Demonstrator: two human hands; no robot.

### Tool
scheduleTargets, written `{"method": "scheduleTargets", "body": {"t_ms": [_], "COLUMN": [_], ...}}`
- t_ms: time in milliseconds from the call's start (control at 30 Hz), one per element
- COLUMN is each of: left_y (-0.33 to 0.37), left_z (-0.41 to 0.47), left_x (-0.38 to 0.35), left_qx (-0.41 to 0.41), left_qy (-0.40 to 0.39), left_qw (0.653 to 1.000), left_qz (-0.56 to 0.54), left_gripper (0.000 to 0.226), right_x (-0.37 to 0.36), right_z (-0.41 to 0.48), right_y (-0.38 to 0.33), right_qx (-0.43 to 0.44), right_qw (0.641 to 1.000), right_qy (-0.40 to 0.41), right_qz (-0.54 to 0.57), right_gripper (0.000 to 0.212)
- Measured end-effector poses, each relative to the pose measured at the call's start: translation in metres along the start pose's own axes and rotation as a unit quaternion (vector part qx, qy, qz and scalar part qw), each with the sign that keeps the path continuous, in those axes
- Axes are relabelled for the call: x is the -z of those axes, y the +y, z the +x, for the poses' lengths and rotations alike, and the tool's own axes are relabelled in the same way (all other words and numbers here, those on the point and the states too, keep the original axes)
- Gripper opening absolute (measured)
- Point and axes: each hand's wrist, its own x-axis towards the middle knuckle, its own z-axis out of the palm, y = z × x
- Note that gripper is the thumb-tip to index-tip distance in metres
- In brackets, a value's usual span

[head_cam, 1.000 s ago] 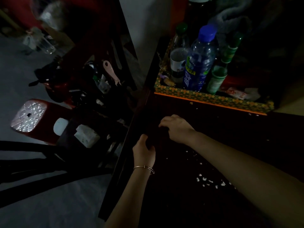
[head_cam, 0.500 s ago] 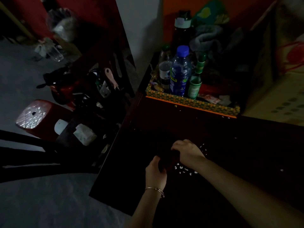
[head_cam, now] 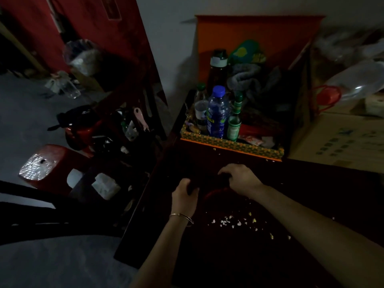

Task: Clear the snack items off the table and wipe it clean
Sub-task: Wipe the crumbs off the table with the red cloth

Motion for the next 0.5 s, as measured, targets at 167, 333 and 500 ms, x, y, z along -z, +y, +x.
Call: {"method": "scheduleTargets", "body": {"t_ms": [167, 333, 500], "left_y": [0.021, 0.021, 0.001], "left_z": [0.029, 0.059, 0.085], "left_x": [0.018, 0.027, 0.025], "left_qx": [-0.052, -0.075, -0.034], "left_qy": [0.02, 0.038, 0.037], "left_qw": [0.998, 0.996, 0.999], "left_qz": [-0.008, -0.009, 0.017], "left_gripper": [0.021, 0.019, 0.024], "right_x": [0.032, 0.04, 0.006], "right_z": [0.022, 0.05, 0.077], "right_y": [-0.015, -0.022, -0.023], "right_qx": [0.036, 0.059, 0.049], "right_qw": [0.998, 0.996, 0.996], "right_qy": [0.045, 0.069, 0.08], "right_qz": [-0.003, -0.009, 0.005], "right_gripper": [0.05, 0.046, 0.046]}}
